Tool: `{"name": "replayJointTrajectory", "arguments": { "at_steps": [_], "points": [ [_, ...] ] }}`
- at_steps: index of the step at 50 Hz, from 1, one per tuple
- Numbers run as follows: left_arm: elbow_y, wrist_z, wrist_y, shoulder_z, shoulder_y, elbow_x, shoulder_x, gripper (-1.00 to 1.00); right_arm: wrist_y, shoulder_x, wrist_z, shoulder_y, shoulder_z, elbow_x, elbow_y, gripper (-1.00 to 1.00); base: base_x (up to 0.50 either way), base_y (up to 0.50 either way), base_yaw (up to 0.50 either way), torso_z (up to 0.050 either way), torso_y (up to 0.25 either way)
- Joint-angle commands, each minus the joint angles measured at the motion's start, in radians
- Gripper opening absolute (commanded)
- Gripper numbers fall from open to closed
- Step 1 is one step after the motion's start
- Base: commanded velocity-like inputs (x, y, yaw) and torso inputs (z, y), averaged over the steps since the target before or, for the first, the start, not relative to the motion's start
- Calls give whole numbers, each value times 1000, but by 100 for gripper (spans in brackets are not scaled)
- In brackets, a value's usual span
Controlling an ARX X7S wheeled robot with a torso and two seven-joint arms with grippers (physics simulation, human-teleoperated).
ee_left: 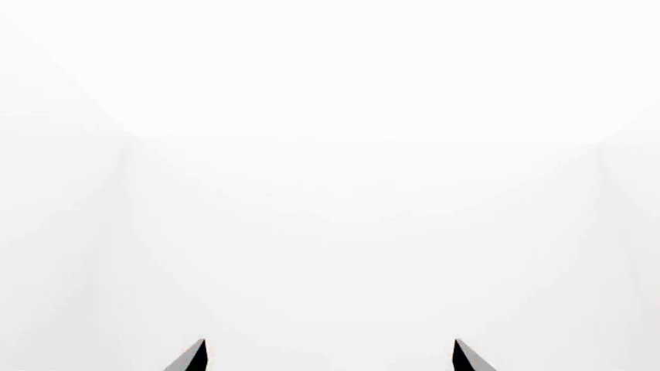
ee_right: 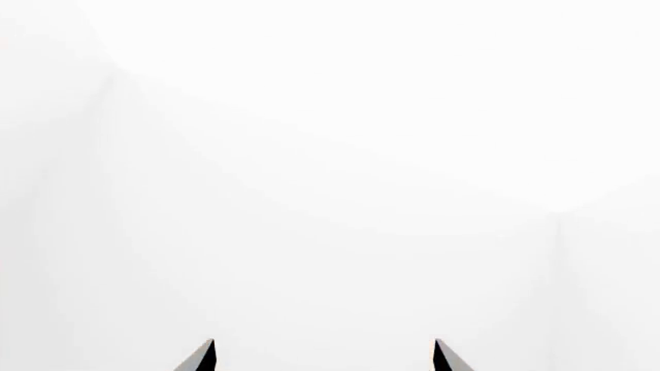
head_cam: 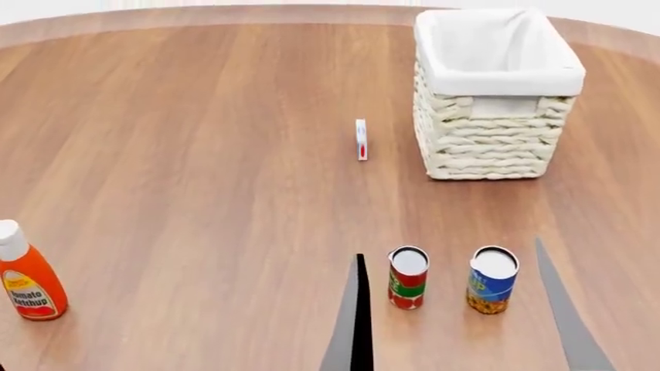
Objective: Pick up the tomato sauce, and put it in the basket.
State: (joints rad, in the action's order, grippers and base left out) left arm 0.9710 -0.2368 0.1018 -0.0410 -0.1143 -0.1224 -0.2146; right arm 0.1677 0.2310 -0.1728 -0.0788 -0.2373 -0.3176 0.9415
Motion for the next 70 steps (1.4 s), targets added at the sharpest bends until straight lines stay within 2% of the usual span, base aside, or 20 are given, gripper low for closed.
{"name": "replayJointTrajectory", "arguments": {
  "at_steps": [1,70],
  "points": [
    [-1,-11,-4,-2,-2,-2,-10,100,3,2,-4,2,-4,-3,0,100,230,0,0,0,0],
    [-16,-62,-18,-39,-2,14,-53,100,6,22,-24,2,-11,18,-18,100,241,0,0,0,0]
  ]
}}
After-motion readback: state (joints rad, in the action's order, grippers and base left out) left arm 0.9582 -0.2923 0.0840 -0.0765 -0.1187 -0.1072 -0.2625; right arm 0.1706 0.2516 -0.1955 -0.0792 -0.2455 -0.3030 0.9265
